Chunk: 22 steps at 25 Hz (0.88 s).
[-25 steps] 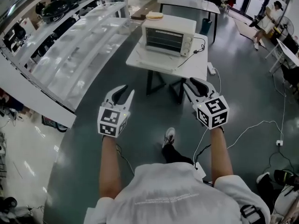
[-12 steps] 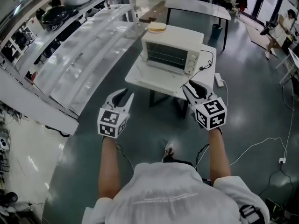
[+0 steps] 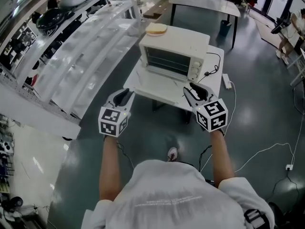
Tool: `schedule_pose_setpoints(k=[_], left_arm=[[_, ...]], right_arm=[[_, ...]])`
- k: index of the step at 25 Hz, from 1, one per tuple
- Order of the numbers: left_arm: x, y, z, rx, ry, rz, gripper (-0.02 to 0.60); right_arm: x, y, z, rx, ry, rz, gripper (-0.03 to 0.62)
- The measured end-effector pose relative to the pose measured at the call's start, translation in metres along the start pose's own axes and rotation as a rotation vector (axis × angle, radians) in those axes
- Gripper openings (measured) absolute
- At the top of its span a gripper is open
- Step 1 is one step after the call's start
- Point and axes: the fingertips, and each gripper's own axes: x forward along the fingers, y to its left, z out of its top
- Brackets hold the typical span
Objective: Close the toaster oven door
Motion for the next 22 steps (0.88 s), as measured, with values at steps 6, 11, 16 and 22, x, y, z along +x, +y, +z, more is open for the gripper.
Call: schedule_pose_setpoints(k=[6,11,16,22], left_arm=[[0.047,0.004,-0.017,-0.023,0.056,-0.028,0.095],[0.078,0.011,-0.035,-0.038,0.102,-0.073,0.095],[0.104,0.026,-0.051,-0.066,0.079,-0.166,0.097],[0.139,0.071,-0.074,-0.053,0.088,-0.272,0.097]], right_arm=[[0.018,-0.017,-0.013,0.007,0.027,0.007,0.118],[0.031,-0.026,-0.025,0.029,0.063,-0.017,0.118],[0.054,-0.027,-0.040,0.052,0.106,-0.058,0.118],[0.100,-0.025,-0.041,0.092,0.136,-0.168,0.118]])
